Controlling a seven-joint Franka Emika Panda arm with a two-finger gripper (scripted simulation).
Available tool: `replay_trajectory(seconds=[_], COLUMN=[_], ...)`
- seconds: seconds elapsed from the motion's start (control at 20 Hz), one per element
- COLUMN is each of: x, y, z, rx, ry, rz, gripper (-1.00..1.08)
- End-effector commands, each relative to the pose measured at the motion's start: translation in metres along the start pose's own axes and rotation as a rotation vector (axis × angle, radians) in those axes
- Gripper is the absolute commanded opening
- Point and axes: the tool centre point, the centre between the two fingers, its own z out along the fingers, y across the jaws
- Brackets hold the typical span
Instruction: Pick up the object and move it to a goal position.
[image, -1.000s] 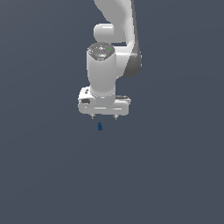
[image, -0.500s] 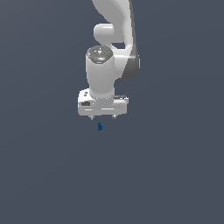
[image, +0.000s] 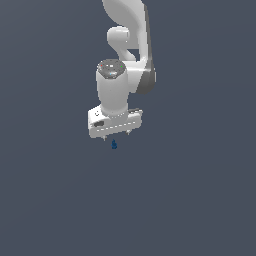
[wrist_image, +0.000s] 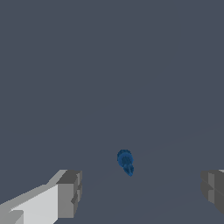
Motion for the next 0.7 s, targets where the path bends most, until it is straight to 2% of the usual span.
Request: replay_trajectory(seconds=[0.0, 0.65], x=[-0.003, -0.017], y=[0.001, 0.007], z=[0.005, 0.03], rx=[0.0, 0.005], ry=[-0.002, -0.006], rz=[-0.068, -0.414], gripper=[1.0, 1.0])
